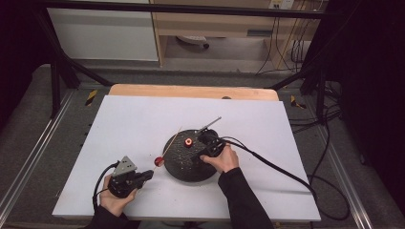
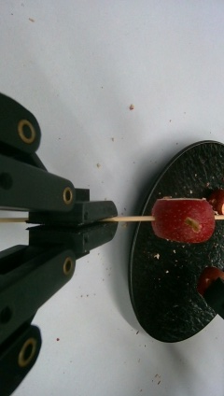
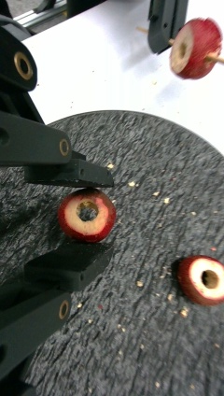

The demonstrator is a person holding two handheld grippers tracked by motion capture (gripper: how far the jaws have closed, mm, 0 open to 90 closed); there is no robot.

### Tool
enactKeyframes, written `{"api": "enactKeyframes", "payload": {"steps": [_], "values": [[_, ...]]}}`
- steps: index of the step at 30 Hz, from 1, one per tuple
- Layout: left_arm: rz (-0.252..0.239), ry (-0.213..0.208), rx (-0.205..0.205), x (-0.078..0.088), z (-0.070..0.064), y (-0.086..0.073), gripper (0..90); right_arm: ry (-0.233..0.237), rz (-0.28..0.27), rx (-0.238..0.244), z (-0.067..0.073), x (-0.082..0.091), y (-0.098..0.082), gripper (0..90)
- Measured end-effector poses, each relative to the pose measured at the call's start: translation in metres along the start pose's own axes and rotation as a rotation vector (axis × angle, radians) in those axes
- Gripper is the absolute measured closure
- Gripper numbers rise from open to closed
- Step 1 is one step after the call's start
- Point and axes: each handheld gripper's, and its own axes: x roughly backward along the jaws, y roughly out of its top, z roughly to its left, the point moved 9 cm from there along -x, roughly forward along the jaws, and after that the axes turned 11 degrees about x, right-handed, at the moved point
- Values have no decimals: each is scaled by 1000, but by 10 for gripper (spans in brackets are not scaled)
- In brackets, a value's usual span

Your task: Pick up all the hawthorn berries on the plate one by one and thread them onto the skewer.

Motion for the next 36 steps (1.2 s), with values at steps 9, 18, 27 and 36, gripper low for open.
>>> {"api": "enactKeyframes", "payload": {"steps": [9,18,27,36], "values": [[-16,-4,4,0,-4,2,885,18,-157,-36,-1,14,5,623],[-24,-5,9,-2,-8,4,885,19,-378,-82,-6,25,2,623],[-37,-9,16,-3,-11,6,885,12,-569,-150,-13,31,-1,623],[-46,-9,17,-6,-15,8,885,-2,-694,-170,-13,32,0,623]]}}
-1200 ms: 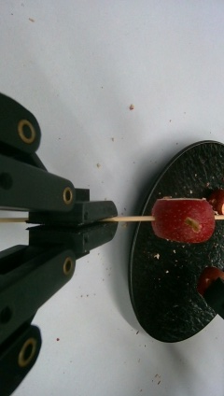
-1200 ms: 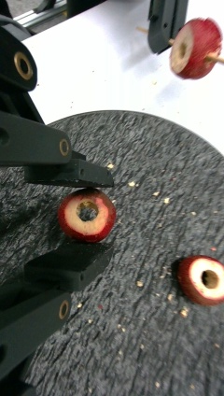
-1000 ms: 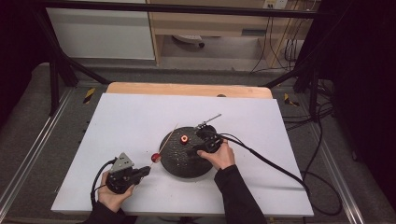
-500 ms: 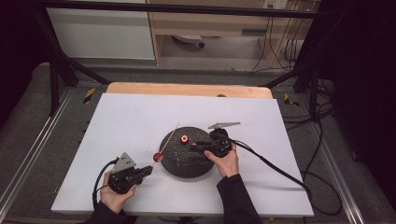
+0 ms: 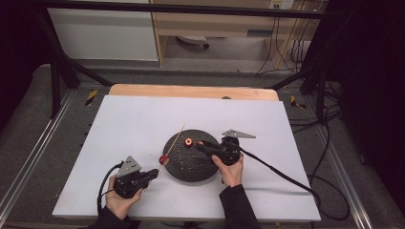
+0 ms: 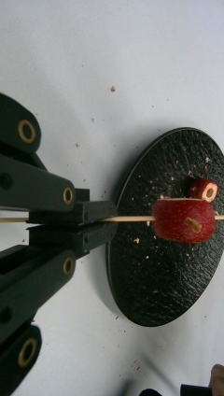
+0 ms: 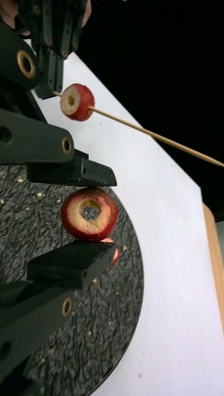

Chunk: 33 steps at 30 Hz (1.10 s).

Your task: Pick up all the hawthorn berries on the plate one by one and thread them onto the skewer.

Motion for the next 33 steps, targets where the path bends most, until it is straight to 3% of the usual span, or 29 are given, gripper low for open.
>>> {"api": "enactKeyframes", "payload": {"steps": [23,33], "values": [[-24,-2,4,-4,-9,1,885,-24,-251,-49,3,1,25,624],[-29,-5,3,-6,-13,0,885,-35,-324,-75,0,3,34,625]]}}
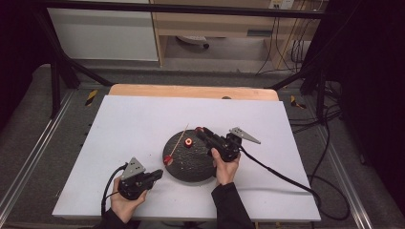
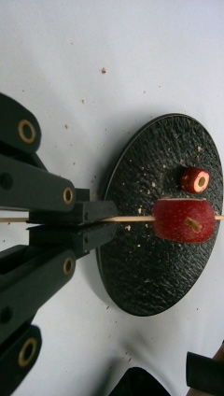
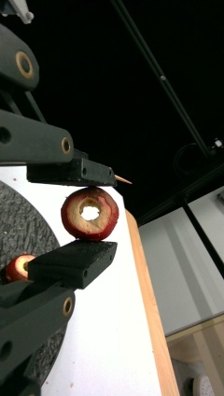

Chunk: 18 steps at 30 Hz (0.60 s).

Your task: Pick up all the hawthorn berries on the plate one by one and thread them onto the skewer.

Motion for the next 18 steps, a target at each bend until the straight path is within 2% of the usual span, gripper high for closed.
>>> {"api": "enactKeyframes", "payload": {"steps": [7,18], "values": [[-6,-1,9,-2,-2,0,885,-22,-62,-14,-4,-3,8,626],[-2,-13,40,-5,-11,-1,885,-35,-129,-21,-10,-4,17,626]]}}
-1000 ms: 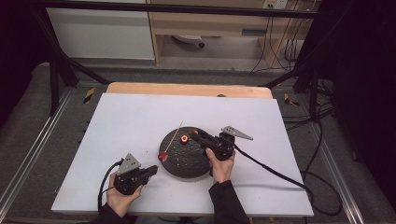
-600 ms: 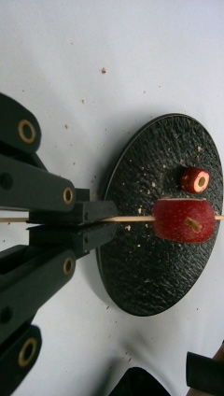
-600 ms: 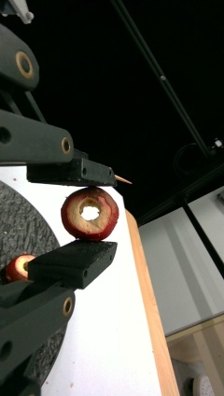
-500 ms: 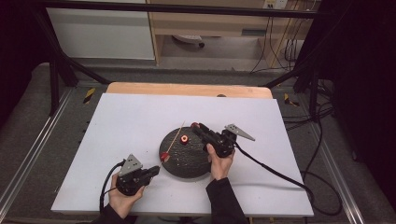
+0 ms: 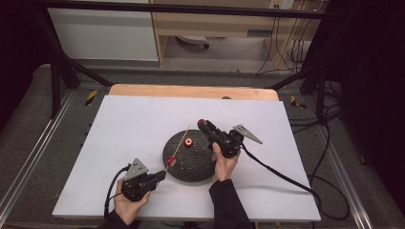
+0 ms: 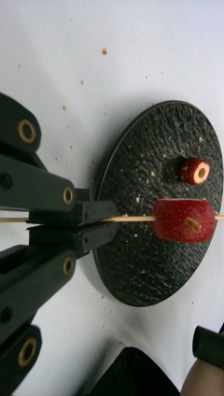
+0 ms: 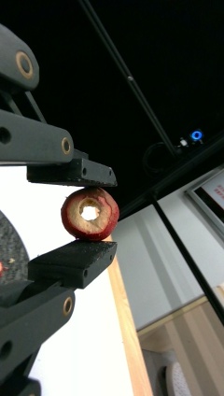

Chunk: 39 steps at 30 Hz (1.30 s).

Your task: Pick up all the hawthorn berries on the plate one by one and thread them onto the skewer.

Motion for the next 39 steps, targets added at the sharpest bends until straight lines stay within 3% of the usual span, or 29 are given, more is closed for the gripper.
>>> {"api": "enactKeyframes", "payload": {"steps": [16,30,39], "values": [[5,-11,30,-6,-18,8,885,-2,-87,-5,-6,-1,20,626],[19,-24,21,-14,-35,16,885,4,-113,-3,-7,-1,25,627],[19,-28,31,-16,-37,18,885,8,-120,3,-6,0,27,627]]}}
